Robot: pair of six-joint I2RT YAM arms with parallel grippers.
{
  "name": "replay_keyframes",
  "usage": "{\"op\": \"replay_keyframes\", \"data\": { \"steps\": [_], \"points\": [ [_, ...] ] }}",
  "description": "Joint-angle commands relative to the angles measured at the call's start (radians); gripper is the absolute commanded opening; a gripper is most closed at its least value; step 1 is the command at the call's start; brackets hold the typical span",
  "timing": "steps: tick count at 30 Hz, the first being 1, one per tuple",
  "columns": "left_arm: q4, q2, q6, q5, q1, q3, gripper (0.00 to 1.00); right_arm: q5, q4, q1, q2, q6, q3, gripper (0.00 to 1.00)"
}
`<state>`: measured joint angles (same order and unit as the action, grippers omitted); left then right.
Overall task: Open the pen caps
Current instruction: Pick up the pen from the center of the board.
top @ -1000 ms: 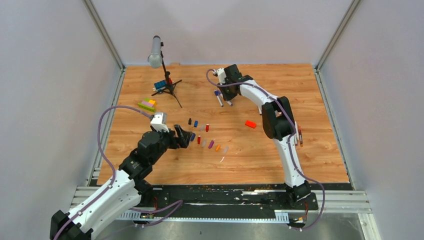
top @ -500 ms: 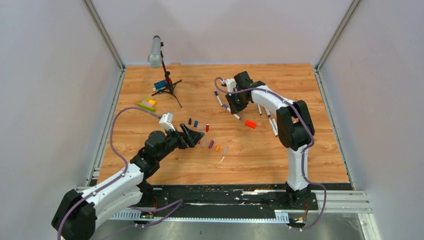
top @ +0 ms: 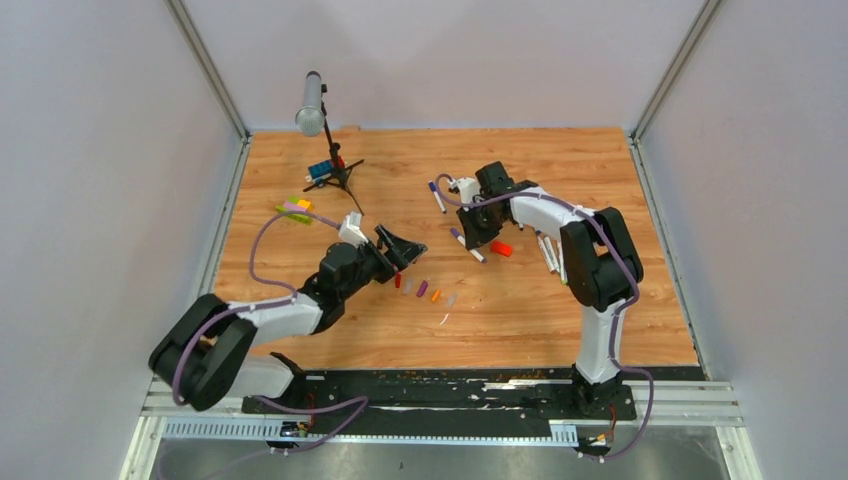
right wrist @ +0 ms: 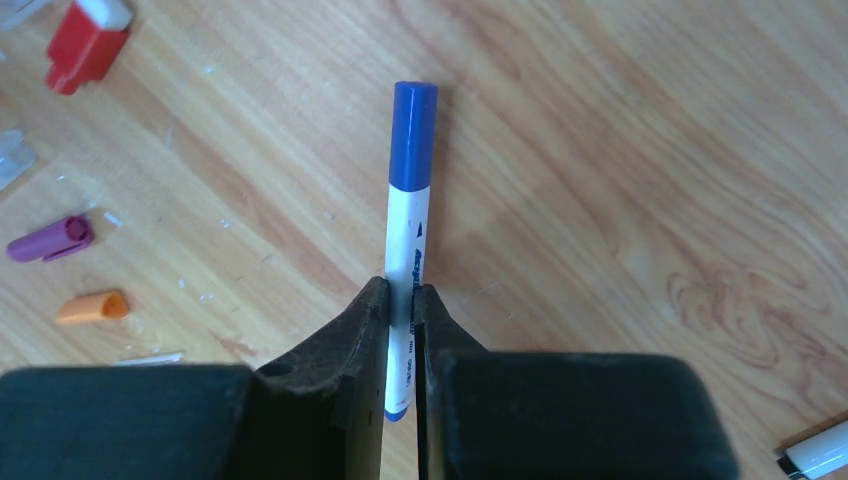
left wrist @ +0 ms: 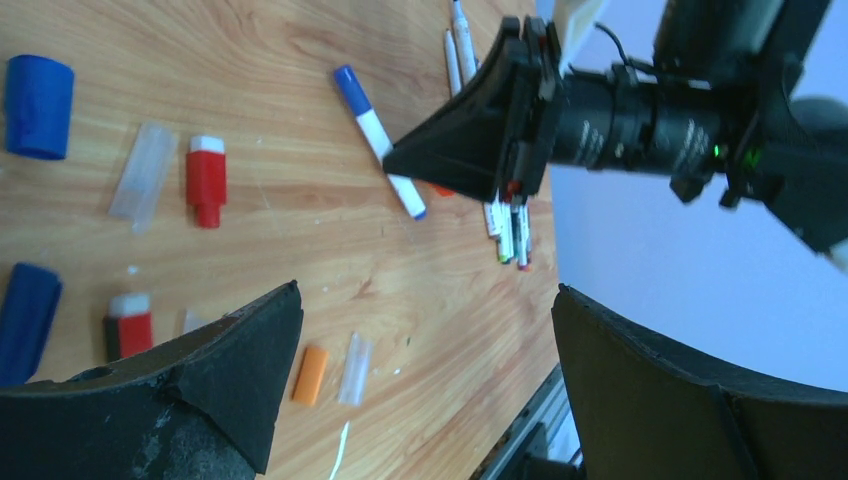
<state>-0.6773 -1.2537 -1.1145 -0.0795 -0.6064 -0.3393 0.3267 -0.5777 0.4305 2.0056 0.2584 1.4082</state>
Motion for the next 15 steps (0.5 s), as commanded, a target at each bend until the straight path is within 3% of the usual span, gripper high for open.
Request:
{"op": "replay_keyframes", "data": {
  "steps": [1, 5, 15],
  "points": [
    [-0.224, -0.176, -0.133, 0.003, -0.006, -0.092, 1.00, 0.072, 0.064, 0.001, -0.097, -0.015, -0.042, 0.00],
    [-0.292, -0.300, -0.168, 0.002, -0.021, -0.156, 1.00, 0.091, 0.077, -0.003, -0.132, -0.021, -0.063, 0.00],
    [-0.144, -0.421, -0.166, 0.078, -0.063, -0.294, 1.00, 0.218, 0.091, -0.013, -0.194, -0.054, -0.087, 0.00]
  ]
}}
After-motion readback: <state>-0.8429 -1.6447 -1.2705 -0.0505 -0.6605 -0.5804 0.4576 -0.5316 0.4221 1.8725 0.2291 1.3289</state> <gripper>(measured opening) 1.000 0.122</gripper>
